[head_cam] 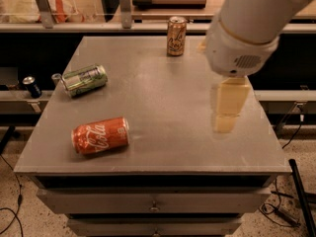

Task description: Place coke can upright

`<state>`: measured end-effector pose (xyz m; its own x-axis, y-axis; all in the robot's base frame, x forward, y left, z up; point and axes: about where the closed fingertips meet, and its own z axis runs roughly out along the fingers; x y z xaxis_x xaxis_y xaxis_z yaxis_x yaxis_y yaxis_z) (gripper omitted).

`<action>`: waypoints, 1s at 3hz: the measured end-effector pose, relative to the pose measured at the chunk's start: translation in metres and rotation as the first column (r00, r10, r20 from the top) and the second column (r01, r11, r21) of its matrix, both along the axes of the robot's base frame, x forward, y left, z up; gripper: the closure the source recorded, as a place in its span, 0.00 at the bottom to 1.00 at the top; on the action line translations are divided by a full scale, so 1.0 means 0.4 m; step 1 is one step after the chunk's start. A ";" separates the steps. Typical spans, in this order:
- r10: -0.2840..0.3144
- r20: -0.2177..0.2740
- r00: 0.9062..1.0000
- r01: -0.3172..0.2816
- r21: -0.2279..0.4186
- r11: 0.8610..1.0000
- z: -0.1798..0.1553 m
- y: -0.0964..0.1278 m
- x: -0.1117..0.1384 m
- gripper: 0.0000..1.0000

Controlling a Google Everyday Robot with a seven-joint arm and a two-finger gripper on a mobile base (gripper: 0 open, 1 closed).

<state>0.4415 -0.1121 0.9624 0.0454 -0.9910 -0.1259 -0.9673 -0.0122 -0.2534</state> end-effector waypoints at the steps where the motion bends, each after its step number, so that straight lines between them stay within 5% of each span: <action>1: 0.145 -0.038 0.989 -0.143 0.057 0.988 -0.039 0.176 -0.003 0.00; 3: 0.166 -0.037 0.985 -0.163 0.072 0.984 -0.038 0.203 -0.007 0.00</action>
Offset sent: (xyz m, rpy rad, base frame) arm -0.0007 0.0641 -0.0142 0.0482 0.0378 0.1314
